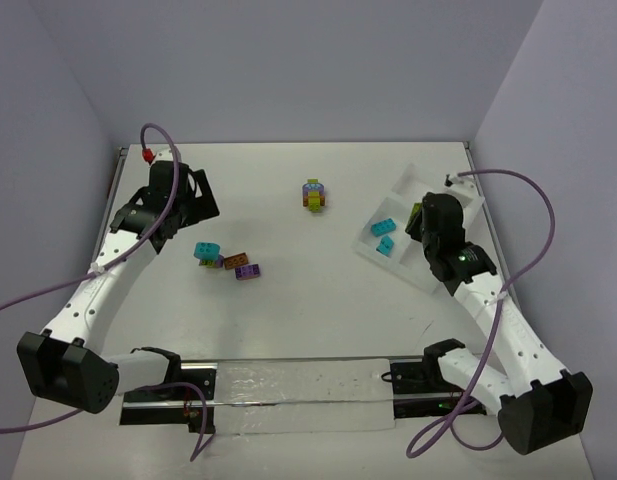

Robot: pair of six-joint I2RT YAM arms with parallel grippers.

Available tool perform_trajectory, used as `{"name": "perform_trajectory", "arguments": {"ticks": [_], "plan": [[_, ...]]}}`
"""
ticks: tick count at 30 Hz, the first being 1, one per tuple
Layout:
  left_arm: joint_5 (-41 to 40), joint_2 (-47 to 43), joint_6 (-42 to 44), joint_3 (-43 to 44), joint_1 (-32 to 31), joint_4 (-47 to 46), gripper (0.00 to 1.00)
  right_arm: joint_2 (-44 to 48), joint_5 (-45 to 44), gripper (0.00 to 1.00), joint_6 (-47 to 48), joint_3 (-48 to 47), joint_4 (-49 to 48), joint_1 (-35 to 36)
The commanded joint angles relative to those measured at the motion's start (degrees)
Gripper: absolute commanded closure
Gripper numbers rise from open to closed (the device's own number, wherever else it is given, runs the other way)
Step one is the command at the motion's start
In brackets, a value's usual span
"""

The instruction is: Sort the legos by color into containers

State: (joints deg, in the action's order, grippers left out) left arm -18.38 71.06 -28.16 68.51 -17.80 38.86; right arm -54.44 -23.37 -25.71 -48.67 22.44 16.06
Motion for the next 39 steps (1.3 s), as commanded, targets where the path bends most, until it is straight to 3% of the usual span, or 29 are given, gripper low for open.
{"name": "perform_trajectory", "arguments": {"ticks": [1, 7, 20, 39], "plan": [[2.04, -0.51, -0.06, 3.07, -0.13, 2.31, 0.00, 3.19, -8.76, 1.00, -13.04, 2.20, 5.81, -3.15], [2.91, 1.68, -2.05, 3.81, -0.13, 3.40, 0.01, -2.82, -4.09, 1.00, -14.27, 1.93, 10.42, -9.17], [2.32, 5.10, -3.68, 5.61, -0.13, 4.50, 0.01, -9.77, -2.36, 0.96, -13.58, 3.98, 5.11, -14.02], [0.93, 5.51, -5.82, 3.12, -0.13, 6.33, 0.01, -13.50, -0.22, 0.90, -12.45, 5.03, 2.21, -14.91]]}}
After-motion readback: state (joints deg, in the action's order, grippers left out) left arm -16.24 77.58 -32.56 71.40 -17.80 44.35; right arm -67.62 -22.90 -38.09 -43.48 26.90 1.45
